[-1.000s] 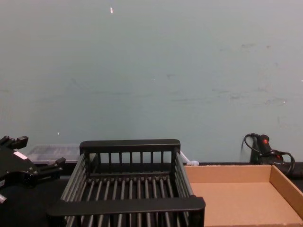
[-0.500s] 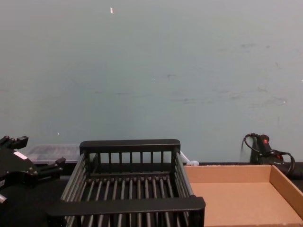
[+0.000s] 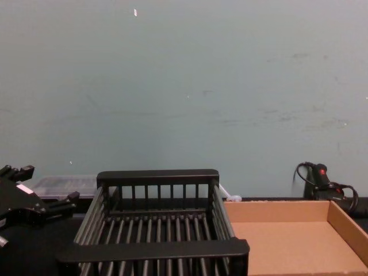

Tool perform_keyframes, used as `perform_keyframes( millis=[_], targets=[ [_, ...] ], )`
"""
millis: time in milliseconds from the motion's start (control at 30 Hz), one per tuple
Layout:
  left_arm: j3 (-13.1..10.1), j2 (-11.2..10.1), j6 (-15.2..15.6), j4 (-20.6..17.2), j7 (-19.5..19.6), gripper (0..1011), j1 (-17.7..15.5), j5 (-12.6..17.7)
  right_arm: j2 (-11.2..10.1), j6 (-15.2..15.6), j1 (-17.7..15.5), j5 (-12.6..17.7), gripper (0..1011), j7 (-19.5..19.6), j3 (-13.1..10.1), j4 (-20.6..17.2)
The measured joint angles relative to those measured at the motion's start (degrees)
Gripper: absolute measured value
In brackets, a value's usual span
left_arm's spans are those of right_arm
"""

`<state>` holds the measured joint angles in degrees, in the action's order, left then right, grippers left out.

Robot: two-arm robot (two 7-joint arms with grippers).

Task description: Pick up the white tape and place it into the black box , Pick up the silver tape and place it into the brown box.

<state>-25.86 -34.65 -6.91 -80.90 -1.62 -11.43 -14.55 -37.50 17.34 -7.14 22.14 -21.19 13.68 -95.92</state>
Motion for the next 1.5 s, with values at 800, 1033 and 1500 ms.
perform_keyframes(
  millis=[800,1033,1500],
  targets=[
    [0.0,0.0,0.0,0.0,0.0,1001,0.0,0.0,0.0,-0.6,-0.2,-0.1,80,-0.2,-0.2,-0.2],
    [0.0,0.0,0.0,0.0,0.0,1001,0.0,0.0,-0.4,-2.4,-0.7,0.1,80,-1.5,-0.9,-1.3],
    [0.0,0.0,0.0,0.0,0.0,1001,0.0,0.0,0.5,-4.2,1.4,1.3,80,-1.5,-1.6,-2.5]
  ],
)
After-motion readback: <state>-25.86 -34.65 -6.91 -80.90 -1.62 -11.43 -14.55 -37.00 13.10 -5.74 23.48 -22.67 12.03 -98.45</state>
